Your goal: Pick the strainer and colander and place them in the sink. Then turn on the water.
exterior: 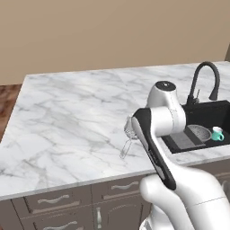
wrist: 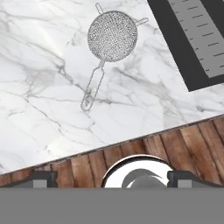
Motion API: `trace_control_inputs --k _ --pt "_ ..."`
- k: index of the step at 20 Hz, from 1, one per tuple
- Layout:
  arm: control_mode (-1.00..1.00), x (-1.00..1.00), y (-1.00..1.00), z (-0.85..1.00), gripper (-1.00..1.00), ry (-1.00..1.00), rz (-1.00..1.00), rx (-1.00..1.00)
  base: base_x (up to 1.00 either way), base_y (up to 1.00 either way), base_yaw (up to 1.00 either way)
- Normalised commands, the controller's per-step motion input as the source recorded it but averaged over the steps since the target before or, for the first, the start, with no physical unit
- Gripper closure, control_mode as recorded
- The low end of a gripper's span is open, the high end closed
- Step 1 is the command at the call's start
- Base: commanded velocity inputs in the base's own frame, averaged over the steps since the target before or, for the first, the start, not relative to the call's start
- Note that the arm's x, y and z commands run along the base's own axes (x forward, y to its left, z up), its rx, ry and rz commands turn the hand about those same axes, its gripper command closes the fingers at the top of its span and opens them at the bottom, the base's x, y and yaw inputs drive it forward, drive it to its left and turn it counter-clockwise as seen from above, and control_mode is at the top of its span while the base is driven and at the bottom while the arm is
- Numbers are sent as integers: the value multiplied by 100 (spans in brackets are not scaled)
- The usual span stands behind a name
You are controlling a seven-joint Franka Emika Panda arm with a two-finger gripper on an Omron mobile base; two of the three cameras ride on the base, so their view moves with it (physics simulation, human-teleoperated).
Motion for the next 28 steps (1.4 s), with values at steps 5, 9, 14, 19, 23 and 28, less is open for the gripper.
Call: trace_control_inputs --k 5,9,14,19,23,28 --pt "-100 30 1 -46 -100 0 0 0 0 0 0" --pt "-100 37 0 -36 -100 0 0 0 0 0 0" --pt "-100 33 0 -35 -100 0 0 0 0 0 0" --pt "-100 35 4 -35 -100 0 0 0 0 0 0" --pt "-100 27 3 -39 -100 0 0 0 0 0 0" --pt "-100 29 5 -32 -100 0 0 0 0 0 0"
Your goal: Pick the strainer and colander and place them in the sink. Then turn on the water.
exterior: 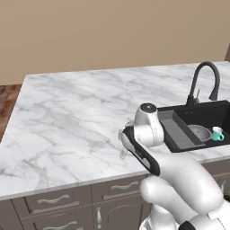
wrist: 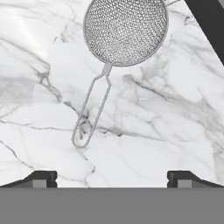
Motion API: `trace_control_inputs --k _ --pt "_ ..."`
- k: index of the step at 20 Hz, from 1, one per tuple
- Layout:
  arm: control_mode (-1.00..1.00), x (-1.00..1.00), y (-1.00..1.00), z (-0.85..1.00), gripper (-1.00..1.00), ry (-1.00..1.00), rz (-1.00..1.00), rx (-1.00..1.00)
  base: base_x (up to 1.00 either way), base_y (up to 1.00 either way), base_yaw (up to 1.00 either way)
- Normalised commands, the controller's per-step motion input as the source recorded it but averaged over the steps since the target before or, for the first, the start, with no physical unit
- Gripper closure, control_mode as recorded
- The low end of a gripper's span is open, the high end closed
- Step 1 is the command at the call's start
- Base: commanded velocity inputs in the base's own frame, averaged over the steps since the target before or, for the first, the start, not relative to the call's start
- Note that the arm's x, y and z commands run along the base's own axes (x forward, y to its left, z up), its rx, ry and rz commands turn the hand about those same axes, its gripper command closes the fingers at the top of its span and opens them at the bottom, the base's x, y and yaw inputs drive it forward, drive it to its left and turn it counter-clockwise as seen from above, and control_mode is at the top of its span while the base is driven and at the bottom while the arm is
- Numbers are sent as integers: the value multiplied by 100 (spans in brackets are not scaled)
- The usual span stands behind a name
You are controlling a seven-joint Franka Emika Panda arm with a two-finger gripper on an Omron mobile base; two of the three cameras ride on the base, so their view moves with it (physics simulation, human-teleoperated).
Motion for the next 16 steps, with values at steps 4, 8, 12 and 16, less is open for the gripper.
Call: trace_control_inputs --k 4,8,12,16 --pt "-100 29 2 -24 -100 0 0 0 0 0 0" --pt "-100 26 0 -20 -100 0 0 0 0 0 0" --pt "-100 24 0 -18 -100 0 0 0 0 0 0" --pt "-100 20 0 -18 -100 0 0 0 0 0 0"
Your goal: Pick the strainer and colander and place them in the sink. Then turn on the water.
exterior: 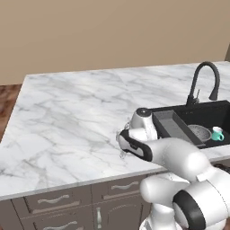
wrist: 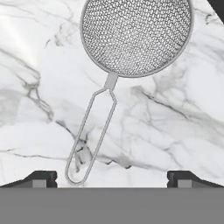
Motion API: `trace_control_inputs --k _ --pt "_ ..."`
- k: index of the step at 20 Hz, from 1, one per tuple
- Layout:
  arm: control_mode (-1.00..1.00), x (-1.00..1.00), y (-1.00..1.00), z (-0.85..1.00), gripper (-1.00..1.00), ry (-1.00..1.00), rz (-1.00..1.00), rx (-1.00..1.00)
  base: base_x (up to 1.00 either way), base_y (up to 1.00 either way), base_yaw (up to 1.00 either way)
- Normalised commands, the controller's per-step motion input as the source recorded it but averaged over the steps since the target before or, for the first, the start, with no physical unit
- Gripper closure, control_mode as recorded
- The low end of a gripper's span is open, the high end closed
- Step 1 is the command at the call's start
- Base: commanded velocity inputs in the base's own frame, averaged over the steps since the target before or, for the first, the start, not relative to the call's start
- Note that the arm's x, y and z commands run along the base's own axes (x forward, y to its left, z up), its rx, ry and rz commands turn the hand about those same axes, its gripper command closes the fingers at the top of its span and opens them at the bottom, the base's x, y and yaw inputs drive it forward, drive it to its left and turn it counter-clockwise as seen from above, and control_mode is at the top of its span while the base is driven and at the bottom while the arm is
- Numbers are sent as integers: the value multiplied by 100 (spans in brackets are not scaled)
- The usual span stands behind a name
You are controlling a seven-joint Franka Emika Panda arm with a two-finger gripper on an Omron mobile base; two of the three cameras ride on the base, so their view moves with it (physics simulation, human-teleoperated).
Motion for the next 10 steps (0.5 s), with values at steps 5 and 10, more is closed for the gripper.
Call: trace_control_inputs --k 5,10 --pt "-100 18 0 -21 -100 0 0 0 0 0 0" --pt "-100 12 0 -20 -100 0 0 0 0 0 0"
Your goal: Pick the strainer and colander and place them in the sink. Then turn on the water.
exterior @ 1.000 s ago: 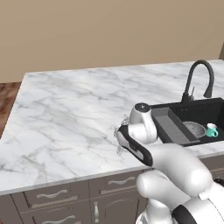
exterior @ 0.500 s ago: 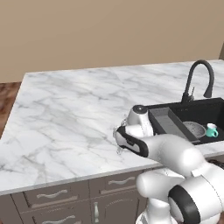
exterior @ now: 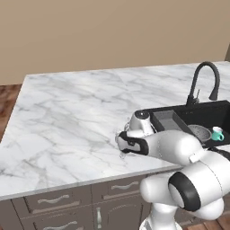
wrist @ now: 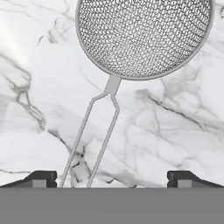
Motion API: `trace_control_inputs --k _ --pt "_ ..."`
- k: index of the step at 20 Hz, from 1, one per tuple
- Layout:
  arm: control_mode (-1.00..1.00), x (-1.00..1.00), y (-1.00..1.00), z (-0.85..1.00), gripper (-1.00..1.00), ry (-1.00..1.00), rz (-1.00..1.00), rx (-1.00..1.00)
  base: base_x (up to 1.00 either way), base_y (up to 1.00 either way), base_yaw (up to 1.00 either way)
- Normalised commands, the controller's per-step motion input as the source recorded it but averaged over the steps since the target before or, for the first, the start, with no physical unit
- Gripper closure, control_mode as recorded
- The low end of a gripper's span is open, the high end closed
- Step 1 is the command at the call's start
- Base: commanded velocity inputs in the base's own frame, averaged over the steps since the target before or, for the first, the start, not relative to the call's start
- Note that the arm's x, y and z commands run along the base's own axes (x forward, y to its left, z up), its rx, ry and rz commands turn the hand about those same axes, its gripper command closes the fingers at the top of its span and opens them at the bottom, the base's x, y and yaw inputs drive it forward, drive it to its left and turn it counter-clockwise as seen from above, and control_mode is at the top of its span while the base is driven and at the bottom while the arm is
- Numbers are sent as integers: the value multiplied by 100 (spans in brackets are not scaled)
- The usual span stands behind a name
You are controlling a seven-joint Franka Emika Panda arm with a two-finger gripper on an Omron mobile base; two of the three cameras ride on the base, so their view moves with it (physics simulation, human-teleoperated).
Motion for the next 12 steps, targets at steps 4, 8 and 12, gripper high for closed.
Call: trace_control_inputs --k 4,8,12 --pt "-100 13 0 -19 -100 0 0 0 0 0 0" --pt "-100 9 0 -12 -100 0 0 0 0 0 0" --pt "-100 11 0 -12 -100 0 0 0 0 0 0"
